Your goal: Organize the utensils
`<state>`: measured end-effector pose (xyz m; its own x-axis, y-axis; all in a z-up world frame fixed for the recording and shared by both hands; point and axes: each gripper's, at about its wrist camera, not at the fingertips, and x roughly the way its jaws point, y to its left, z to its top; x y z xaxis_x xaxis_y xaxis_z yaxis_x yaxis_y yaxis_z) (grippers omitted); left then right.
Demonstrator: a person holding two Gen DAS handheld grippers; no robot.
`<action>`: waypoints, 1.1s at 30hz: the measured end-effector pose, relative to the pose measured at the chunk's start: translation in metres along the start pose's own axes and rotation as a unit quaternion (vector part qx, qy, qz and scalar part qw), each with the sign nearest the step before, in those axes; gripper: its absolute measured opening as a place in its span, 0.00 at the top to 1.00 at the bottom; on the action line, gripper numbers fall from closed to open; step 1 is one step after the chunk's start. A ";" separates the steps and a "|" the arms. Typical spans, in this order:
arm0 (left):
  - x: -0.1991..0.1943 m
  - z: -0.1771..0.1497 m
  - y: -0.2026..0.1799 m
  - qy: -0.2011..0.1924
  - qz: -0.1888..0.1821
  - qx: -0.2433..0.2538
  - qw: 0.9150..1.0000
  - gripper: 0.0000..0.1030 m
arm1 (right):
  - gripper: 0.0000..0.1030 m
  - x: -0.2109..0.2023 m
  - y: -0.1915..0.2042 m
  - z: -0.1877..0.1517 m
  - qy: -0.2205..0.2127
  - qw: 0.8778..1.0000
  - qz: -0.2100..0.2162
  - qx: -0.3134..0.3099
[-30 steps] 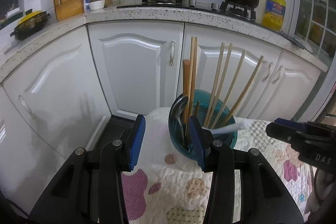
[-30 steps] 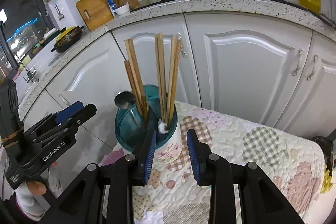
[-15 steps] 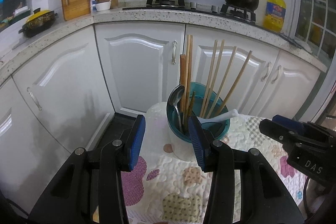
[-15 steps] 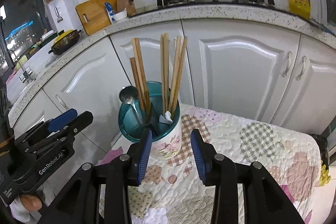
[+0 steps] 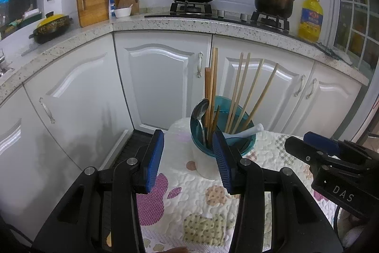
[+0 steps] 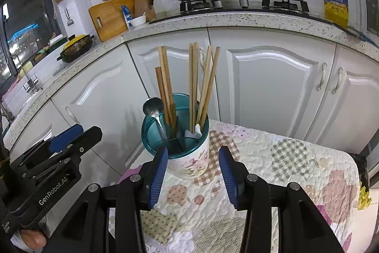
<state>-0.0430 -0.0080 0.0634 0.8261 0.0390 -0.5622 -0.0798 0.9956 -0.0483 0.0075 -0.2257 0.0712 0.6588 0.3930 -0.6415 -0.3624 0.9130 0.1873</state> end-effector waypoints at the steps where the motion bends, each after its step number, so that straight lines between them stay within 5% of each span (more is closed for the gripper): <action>1: -0.002 0.000 0.000 -0.002 0.000 -0.002 1.000 0.59 | 0.58 -0.002 0.001 0.000 -0.002 1.000 0.000 0.000; 33: -0.012 -0.003 -0.006 -0.011 0.017 0.010 1.000 0.59 | 0.53 -0.007 0.006 -0.001 -0.008 1.000 -0.003 -0.004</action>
<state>-0.0543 -0.0143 0.0678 0.8351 0.0743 -0.5451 -0.0967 0.9952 -0.0124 -0.0003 -0.2227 0.0762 0.6720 0.3888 -0.6303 -0.3628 0.9148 0.1775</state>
